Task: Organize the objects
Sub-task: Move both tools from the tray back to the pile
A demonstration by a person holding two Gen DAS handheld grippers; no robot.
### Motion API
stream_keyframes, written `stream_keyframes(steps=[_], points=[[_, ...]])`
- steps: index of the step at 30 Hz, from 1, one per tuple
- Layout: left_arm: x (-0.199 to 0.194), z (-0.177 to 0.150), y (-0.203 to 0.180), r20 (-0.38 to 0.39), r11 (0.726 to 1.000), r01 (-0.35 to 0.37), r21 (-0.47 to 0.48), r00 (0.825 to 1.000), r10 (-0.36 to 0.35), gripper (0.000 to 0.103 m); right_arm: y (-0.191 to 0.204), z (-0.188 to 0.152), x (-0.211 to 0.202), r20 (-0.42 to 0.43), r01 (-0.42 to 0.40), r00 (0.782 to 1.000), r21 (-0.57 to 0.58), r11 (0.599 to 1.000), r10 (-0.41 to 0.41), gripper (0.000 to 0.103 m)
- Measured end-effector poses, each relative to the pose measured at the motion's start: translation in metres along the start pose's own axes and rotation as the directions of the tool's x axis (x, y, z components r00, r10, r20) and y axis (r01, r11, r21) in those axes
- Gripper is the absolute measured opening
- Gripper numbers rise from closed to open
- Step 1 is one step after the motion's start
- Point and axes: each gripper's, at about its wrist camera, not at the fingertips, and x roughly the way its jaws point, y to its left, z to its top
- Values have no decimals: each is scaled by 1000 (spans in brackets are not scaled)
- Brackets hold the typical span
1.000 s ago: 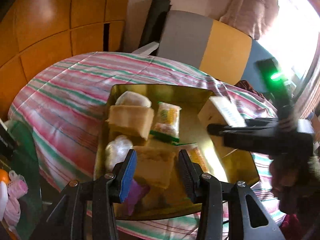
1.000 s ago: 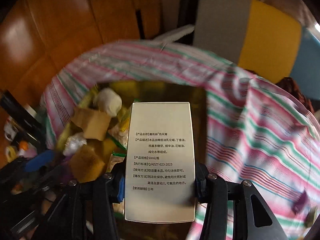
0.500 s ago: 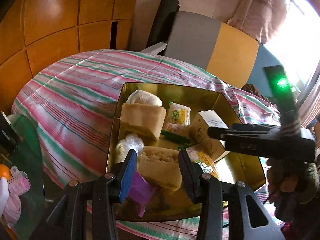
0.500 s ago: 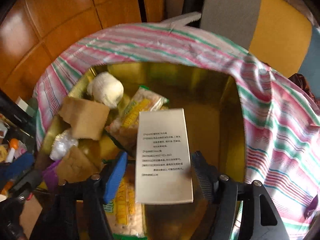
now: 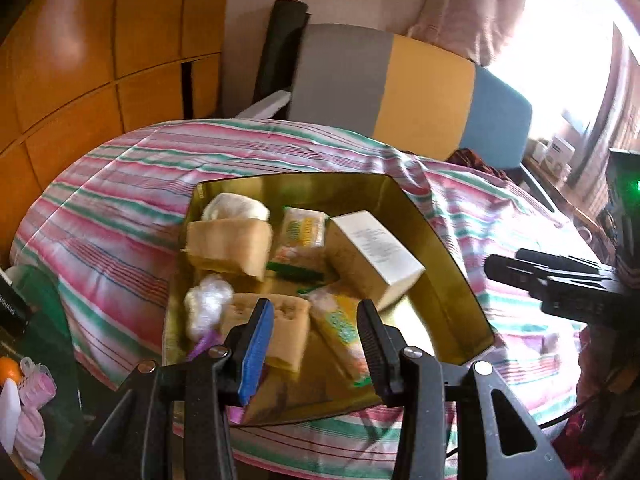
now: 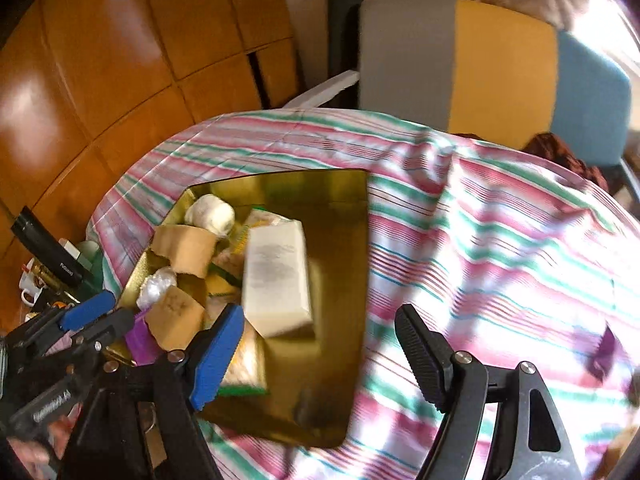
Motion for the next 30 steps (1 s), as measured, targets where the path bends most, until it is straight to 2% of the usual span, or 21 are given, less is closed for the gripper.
stream_keyframes(steps=[6,10,14,18,21,24,25,27,30], points=[[0,-2,-29,-13,997,36,72,999,-35,44,-57,-28,-37,23,68,997,105,992,-71,79],[2,-1,-51,-29,989,76,126,997,-73,44,-102,-49,-68,41,134,989,192,972,-144,79],[10,0,-75,-71,976,135,168,990,-125,44,-152,-75,-109,52,225,967,299,927,-251,80],[16,2,-107,-101,954,197,227,979,-178,44,-207,-109,-150,30,324,928,426,845,-371,81],[19,2,-138,-120,925,246,289,968,-220,44,-247,-135,-175,0,375,896,536,756,-444,82],[25,-2,-170,-171,879,327,347,943,-284,44,-279,-160,-194,-1,363,879,649,668,-476,82],[29,-5,-185,-196,855,360,374,931,-307,44,-287,-167,-197,3,343,881,686,641,-473,82],[36,-10,-202,-239,826,400,396,914,-328,44,-298,-180,-205,53,249,898,758,603,-437,82],[47,-22,-234,-302,773,455,443,887,-349,44,-301,-183,-208,77,215,899,780,588,-432,82]])
